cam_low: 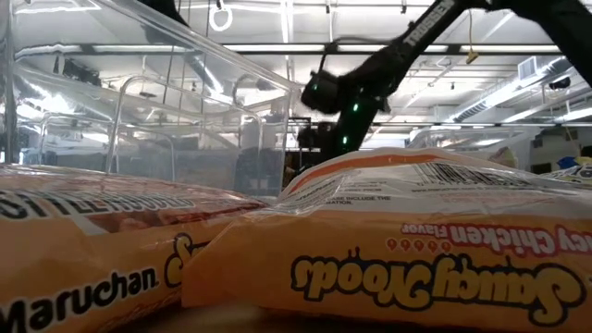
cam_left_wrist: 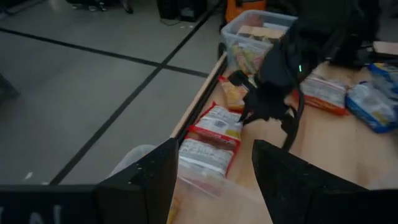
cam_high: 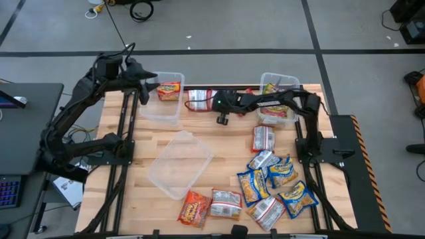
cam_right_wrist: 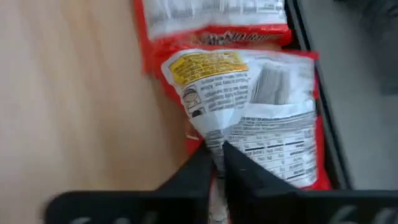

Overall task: Sort Maruchan noodles
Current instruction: Put the orange noodle pack into the top left transparent bin

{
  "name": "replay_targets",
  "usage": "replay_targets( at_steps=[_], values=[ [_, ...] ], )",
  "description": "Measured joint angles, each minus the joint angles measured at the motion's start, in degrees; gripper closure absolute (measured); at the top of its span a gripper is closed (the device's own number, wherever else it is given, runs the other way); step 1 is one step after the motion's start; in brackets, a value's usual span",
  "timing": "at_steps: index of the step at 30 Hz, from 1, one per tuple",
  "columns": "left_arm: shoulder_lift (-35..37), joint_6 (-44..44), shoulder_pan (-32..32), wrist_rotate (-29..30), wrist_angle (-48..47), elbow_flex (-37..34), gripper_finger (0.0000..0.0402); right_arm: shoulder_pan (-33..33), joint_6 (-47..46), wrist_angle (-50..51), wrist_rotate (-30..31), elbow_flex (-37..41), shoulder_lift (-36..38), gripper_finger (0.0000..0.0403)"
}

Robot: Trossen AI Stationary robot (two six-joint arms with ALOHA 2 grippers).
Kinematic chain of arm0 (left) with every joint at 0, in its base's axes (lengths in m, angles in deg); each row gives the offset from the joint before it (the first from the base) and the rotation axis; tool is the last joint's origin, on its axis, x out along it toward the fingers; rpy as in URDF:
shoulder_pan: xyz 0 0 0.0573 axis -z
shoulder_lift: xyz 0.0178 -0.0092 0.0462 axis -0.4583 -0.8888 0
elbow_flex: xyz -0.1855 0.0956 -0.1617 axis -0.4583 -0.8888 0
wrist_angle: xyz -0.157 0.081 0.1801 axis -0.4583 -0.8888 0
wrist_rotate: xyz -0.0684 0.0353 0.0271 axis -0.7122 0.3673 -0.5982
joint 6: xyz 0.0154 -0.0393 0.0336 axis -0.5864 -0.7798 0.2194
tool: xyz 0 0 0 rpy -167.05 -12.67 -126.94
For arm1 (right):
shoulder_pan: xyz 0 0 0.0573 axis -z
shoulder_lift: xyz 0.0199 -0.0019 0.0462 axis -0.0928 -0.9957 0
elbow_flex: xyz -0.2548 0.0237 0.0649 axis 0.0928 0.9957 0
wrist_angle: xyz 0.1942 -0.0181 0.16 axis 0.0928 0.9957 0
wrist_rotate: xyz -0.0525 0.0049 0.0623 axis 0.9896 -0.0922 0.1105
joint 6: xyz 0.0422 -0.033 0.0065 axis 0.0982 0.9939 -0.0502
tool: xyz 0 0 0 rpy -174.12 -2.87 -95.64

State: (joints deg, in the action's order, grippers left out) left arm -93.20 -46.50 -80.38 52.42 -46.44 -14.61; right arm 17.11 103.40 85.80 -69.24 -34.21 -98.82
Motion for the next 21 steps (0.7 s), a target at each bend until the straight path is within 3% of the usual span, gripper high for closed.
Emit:
replay_targets(
  at_steps=[6,11,15,21],
  values=[
    [-0.1,-0.3,1.7,-0.9,2.9,0.0,0.0191,0.5,-10.5,4.1,-5.8,0.0,11.1,0.0397],
    [-0.4,-3.2,4.8,-0.8,9.1,0.0,0.0174,2.1,-21.0,3.4,-15.0,-0.1,20.2,0.0398],
    [-1.4,-12.4,7.7,-0.5,14.8,0.0,0.0148,3.4,-30.0,0.5,-18.8,-0.1,25.0,0.0399],
    [-1.5,-30.6,11.4,-1.8,26.7,-2.4,0.0137,1.4,-27.5,-12.8,-23.3,-0.1,31.0,0.0400]
  ],
)
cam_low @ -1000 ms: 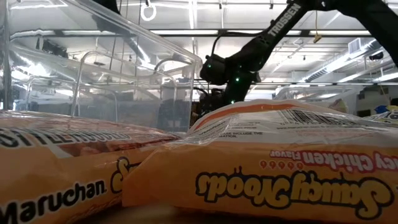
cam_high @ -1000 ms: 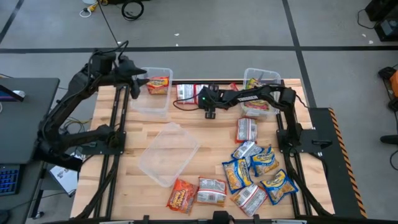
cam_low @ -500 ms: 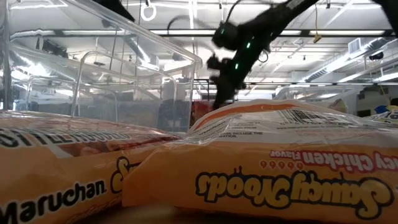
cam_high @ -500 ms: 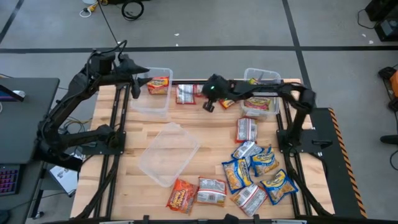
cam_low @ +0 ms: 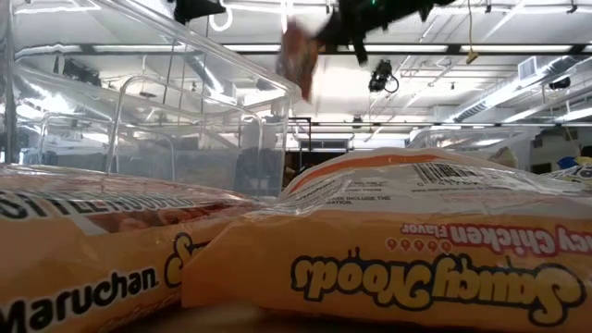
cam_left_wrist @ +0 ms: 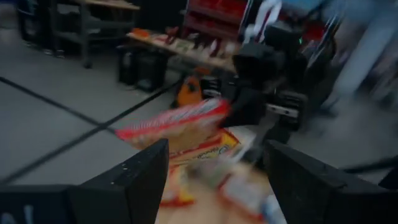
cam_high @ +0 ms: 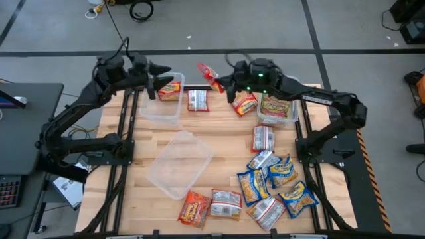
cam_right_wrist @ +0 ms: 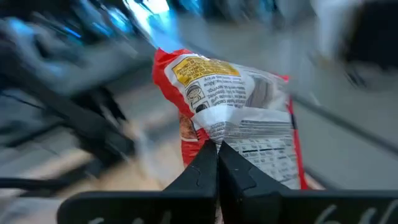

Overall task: Sort Maruchan noodles
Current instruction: Put the orange noodle pack into the top left transparent bin

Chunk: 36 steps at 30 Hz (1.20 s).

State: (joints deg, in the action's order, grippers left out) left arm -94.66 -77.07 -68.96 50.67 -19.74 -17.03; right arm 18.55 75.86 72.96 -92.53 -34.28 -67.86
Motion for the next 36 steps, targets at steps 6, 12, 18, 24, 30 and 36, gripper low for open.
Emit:
replay_targets(
  at_steps=[6,12,18,24,30,36],
  values=[
    [0.4,-16.9,6.7,-0.4,23.3,-12.1,0.0136,-3.6,6.1,-9.9,-1.4,0.0,4.2,0.0401],
    [-3.9,-32.3,13.8,4.9,56.7,-26.2,0.0136,-7.4,3.6,-18.9,-1.1,0.0,4.6,0.0402],
    [-14.4,-41.8,18.2,7.2,82.0,-29.8,0.0127,-10.8,-3.9,-28.4,1.2,0.0,1.1,0.0402],
    [-25.7,-46.7,20.8,10.7,101.2,-28.5,0.0104,-13.8,-8.9,-38.2,5.7,0.0,-2.7,0.0402],
    [-32.1,-47.9,22.1,14.0,103.4,-23.7,0.0095,-15.7,-11.4,-42.8,8.8,0.0,-5.9,0.0402],
    [-32.7,-47.0,23.1,9.1,103.6,-17.3,0.0095,-17.0,-11.5,-44.2,10.6,-0.3,-6.5,0.0402]
  ],
)
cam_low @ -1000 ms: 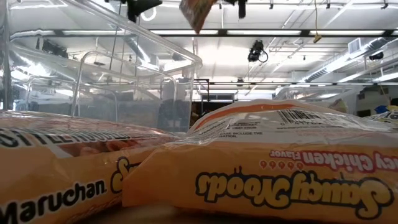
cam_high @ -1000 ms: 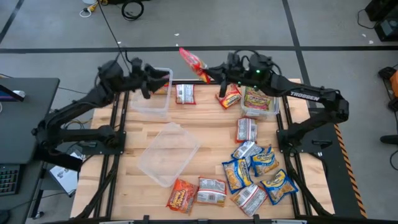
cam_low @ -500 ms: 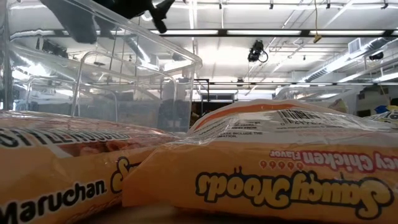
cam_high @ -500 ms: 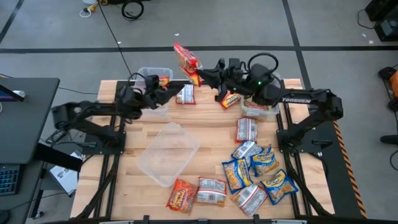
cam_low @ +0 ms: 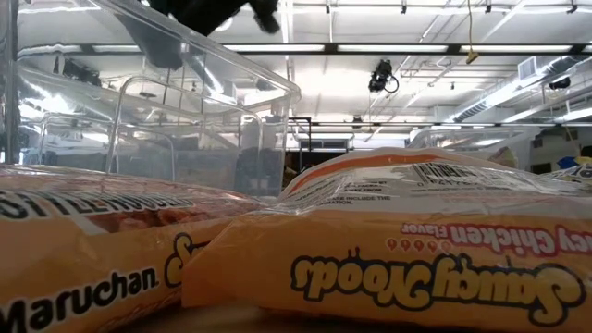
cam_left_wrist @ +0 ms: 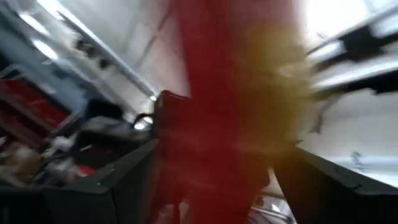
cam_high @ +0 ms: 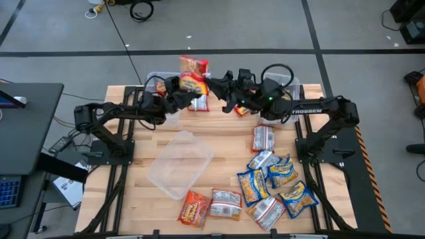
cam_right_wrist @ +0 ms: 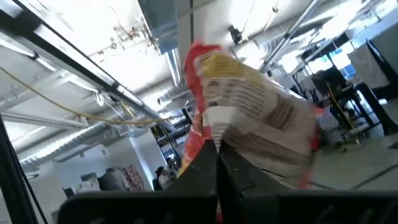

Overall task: Sort Maruchan noodles
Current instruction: Put the orange noodle pack into the top left transparent bin

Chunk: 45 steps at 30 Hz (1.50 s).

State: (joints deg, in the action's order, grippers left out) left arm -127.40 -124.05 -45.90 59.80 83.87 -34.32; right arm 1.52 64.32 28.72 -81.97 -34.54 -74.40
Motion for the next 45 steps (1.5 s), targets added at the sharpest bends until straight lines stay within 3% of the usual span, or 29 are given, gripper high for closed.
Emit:
replay_targets(
  at_steps=[5,14,27,36,40,45],
  values=[
    [0.5,-0.1,0.0,-4.7,0.0,2.7,0.0095,-1.0,4.5,1.3,1.5,0.2,1.5,0.0402],
    [0.6,-0.5,0.6,-4.7,0.2,2.9,0.0095,-1.5,7.2,2.3,3.3,0.2,3.1,0.0402],
    [0.6,-3.0,-2.8,1.8,0.2,2.9,0.0095,-2.9,7.1,3.7,-0.9,0.2,3.2,0.0402],
    [0.5,-3.3,-2.9,2.9,0.1,2.9,0.0097,-2.7,7.4,5.5,2.7,0.2,3.2,0.0402],
    [0.5,-1.3,-2.1,3.0,0.1,2.9,0.0122,-2.5,7.4,7.4,5.5,0.2,3.2,0.0397],
    [1.3,0.9,-2.6,1.2,0.3,2.9,0.0201,-2.5,7.7,8.7,9.2,0.2,3.2,0.0364]
  ],
)
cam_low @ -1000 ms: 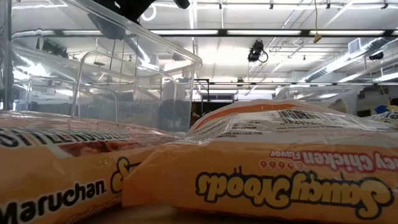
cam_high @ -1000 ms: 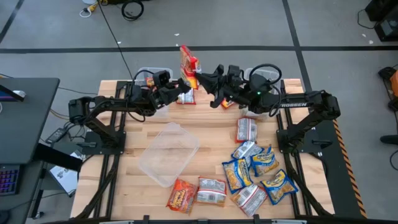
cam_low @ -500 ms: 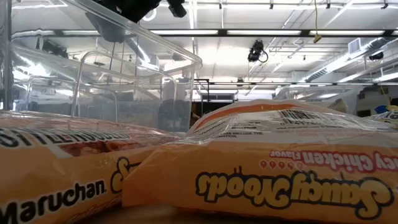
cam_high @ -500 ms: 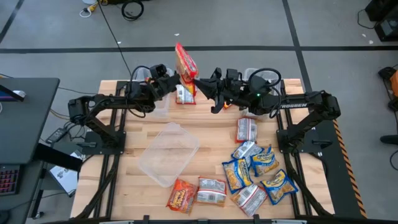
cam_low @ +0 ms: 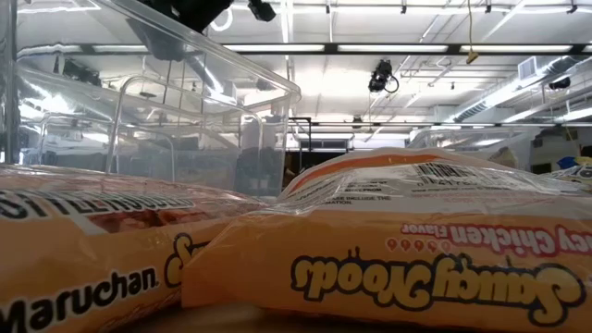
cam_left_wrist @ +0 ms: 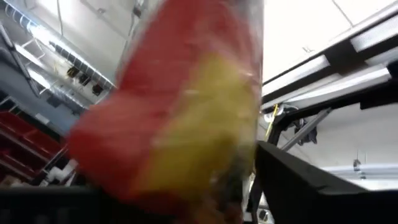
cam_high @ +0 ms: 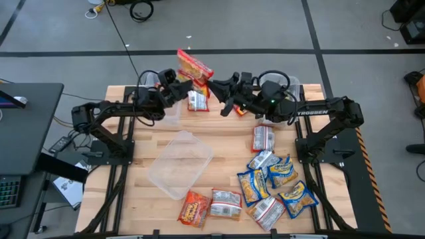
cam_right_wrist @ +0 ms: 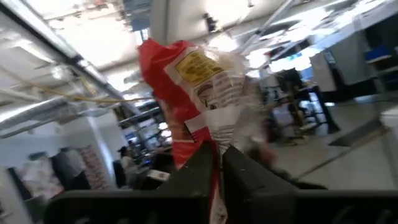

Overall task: Sort Maruchan noodles
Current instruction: Put the orange noodle pack into the top left transparent bin

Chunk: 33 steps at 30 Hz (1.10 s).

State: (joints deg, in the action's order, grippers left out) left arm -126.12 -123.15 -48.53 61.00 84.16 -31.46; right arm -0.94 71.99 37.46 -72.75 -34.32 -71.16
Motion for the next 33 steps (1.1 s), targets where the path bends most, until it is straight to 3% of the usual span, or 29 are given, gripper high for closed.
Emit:
replay_targets(
  at_steps=[4,8,11,14,17,22,26,29,33],
  values=[
    [1.2,0.2,-1.7,-2.6,-0.5,0.0,0.0271,-0.3,3.6,0.6,1.0,0.0,0.1,0.0323],
    [2.9,-0.4,-4.3,-5.1,-2.7,0.1,0.0273,-0.5,6.3,2.8,1.1,0.0,2.1,0.0268],
    [5.4,1.3,-6.6,-8.6,-11.1,1.0,0.0273,-0.6,8.8,6.4,2.3,0.0,5.1,0.0220],
    [8.6,7.7,-8.6,-14.1,-27.5,5.1,0.0273,-0.6,10.7,13.6,4.0,0.0,8.6,0.0176],
    [12.2,20.3,-11.3,-19.2,-53.7,11.7,0.0273,-0.6,11.2,21.2,4.3,0.0,11.9,0.0145],
    [13.8,47.0,-15.2,-19.4,-98.3,25.8,0.0273,-1.6,10.2,32.8,7.0,0.0,15.6,0.0129],
    [14.0,62.2,-18.7,-14.3,-123.9,33.2,0.0273,-3.5,10.2,40.0,10.2,0.0,17.2,0.0137],
    [14.0,72.3,-21.1,-3.2,-139.8,36.2,0.0273,-4.9,10.2,44.4,12.2,0.0,17.9,0.0143],
    [12.3,80.8,-23.8,10.4,-152.2,36.4,0.0272,-5.6,10.3,48.2,14.8,0.0,18.7,0.0146]
  ],
)
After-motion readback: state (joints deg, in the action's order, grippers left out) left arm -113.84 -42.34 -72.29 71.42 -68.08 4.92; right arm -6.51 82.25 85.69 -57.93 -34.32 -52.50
